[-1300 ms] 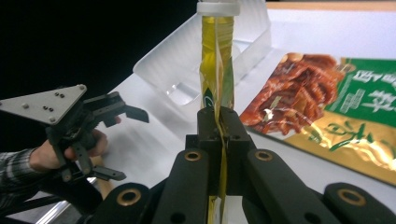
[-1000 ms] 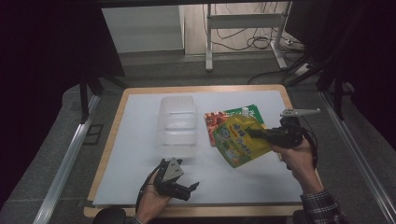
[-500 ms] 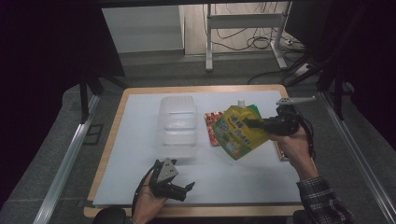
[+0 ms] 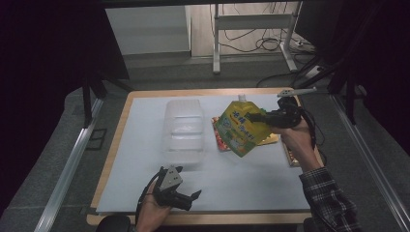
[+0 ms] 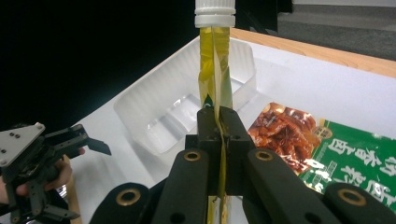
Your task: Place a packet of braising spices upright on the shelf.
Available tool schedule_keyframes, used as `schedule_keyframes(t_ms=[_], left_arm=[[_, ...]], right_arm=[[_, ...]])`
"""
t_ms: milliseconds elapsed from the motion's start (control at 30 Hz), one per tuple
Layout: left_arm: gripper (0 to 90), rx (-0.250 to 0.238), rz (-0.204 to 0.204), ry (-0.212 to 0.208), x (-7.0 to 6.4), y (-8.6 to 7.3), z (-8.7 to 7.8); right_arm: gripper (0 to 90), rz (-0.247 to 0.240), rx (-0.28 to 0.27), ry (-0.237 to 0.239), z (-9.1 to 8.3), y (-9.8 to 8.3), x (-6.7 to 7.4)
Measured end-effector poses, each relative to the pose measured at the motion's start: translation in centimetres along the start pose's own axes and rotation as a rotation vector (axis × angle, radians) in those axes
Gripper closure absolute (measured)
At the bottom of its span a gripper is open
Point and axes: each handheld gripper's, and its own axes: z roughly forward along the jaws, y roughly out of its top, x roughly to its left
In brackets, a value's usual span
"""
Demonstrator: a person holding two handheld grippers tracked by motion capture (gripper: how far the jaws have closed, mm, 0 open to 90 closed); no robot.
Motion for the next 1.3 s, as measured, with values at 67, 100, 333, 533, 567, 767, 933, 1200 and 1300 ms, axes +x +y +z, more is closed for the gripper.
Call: schedule_keyframes(t_ms=[67, 100, 333, 533, 567, 767, 933, 1200, 1300], left_arm=[[0.0, 0.002, -0.001, 0.002, 0.0, 0.0, 0.0], [0.0, 0.005, 0.002, 0.006, 0.0, -0.1, -0.1], [0.0, 0.023, 0.008, 0.031, -0.1, -0.2, -0.1], [0.0, 0.016, -0.008, 0.038, 0.3, -0.2, -0.4], [0.1, 0.015, -0.01, 0.039, 0.4, -0.2, -0.4], [0.3, 0.019, -0.009, 0.046, 0.5, -0.3, -0.4], [0.3, 0.018, -0.007, 0.047, 0.4, -0.3, -0.4], [0.3, 0.005, -0.023, 0.055, 0.7, -0.3, -0.6], [0.3, 0.004, -0.022, 0.056, 0.7, -0.3, -0.6]], right_arm=[[88.5, -0.01, 0.002, 0.002, 0.3, 0.3, -0.1], [88.5, -0.012, 0.005, 0.001, 0.5, 0.5, -0.1], [88.5, -0.025, 0.006, 0.001, 1.4, 1.6, -0.3], [88.5, -0.045, 0.008, 0.006, 2.1, 2.8, -0.3], [88.4, -0.049, 0.007, 0.005, 2.2, 3.0, -0.3], [88.5, -0.06, -0.003, 0.002, 3.0, 4.1, -0.7], [88.5, -0.076, -0.007, 0.01, 3.9, 4.9, -0.9], [88.5, -0.109, -0.015, 0.019, 5.1, 6.7, -0.9], [88.5, -0.115, -0.013, 0.017, 5.3, 7.1, -0.9]])
